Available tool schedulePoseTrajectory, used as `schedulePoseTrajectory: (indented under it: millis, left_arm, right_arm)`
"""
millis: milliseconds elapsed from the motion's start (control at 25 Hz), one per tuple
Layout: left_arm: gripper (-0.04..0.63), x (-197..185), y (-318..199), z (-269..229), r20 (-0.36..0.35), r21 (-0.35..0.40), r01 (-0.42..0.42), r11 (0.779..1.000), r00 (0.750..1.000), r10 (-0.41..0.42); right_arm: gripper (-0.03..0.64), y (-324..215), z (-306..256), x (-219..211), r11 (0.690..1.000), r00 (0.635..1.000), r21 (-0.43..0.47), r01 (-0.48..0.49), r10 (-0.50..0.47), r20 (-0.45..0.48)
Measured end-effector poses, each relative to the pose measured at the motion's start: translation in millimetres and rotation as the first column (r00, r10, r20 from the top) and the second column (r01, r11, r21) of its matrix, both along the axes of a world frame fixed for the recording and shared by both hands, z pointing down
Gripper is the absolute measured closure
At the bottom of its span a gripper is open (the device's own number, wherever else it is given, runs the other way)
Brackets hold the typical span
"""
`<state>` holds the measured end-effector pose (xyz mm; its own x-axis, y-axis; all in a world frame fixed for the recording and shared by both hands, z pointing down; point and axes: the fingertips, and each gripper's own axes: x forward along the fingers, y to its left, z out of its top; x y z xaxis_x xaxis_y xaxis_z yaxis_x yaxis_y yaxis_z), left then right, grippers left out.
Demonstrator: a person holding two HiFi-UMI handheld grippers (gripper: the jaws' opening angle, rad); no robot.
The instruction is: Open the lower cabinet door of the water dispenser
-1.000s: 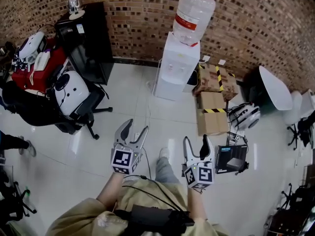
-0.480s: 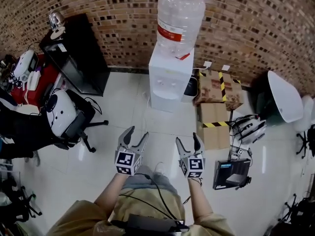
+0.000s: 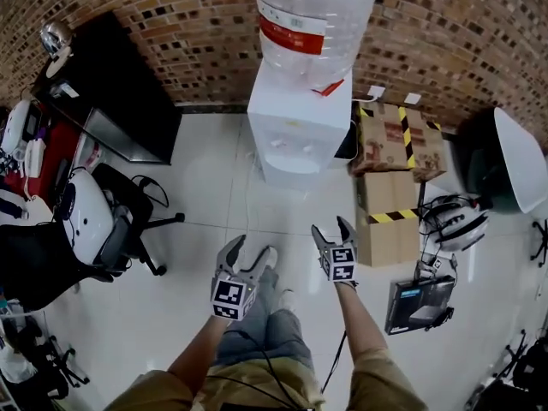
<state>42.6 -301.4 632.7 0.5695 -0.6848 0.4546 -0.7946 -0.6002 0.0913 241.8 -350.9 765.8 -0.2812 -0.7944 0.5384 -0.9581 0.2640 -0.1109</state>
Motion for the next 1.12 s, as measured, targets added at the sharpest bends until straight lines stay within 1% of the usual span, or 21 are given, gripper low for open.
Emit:
schedulePoseTrajectory:
  millis: [80, 200, 320, 440, 560, 720, 840, 880, 920, 1000, 1120]
  left_arm:
    - [0.35, 0, -20, 32, -0.006, -0.014, -0.005, 1.0, 1.0, 0.005]
    - [0.35, -3, -47, 80, -0.003, -0.034, -0.013, 0.999, 1.0, 0.013]
    - [0.35, -12, -72, 117, 0.006, -0.026, -0.008, 1.0, 1.0, 0.008]
    - [0.35, -25, -102, 152, 0.006, 0.007, 0.027, 1.0, 1.0, -0.027]
    - [0.35, -34, -128, 188, 0.008, 0.058, 0.064, 0.996, 0.998, -0.064]
    - [0.35, -40, -142, 231, -0.018, 0.086, 0.099, 0.991, 0.995, -0.098]
    - [0.35, -39, -144, 253, -0.023, 0.095, 0.105, 0.99, 0.994, -0.103]
    - [0.35, -39, -145, 259, -0.02, 0.096, 0.106, 0.99, 0.994, -0.104]
    - [0.35, -41, -145, 265, -0.016, 0.094, 0.108, 0.99, 0.994, -0.107]
    - [0.35, -46, -143, 272, -0.015, 0.079, 0.119, 0.99, 0.993, -0.119]
    - [0.35, -46, -138, 269, -0.021, 0.062, 0.125, 0.99, 0.992, -0.124]
  right_arm:
    - [0.262, -29, 50, 9, 0.999, 1.0, -0.044, 0.004, -0.005, -0.029]
    - [0.262, -61, 119, 23, 0.993, 0.999, -0.115, -0.017, 0.011, -0.046]
    - [0.262, -85, 180, 33, 0.987, 0.996, -0.161, 0.009, -0.022, -0.082]
    - [0.262, -125, 233, 43, 0.984, 0.99, -0.174, 0.046, -0.068, -0.126]
    - [0.262, -176, 277, 54, 0.982, 0.98, -0.166, 0.092, -0.119, -0.161]
    - [0.262, -229, 338, 62, 0.976, 0.968, -0.151, 0.157, -0.182, -0.175]
    - [0.268, -256, 352, 66, 0.977, 0.967, -0.115, 0.178, -0.196, -0.162]
    - [0.243, -260, 352, 67, 0.975, 0.966, -0.108, 0.194, -0.209, -0.149]
    - [0.238, -261, 352, 67, 0.972, 0.965, -0.105, 0.212, -0.225, -0.135]
    - [0.287, -257, 352, 66, 0.965, 0.959, -0.118, 0.235, -0.25, -0.133]
    - [0.309, -244, 351, 61, 0.959, 0.953, -0.161, 0.234, -0.259, -0.156]
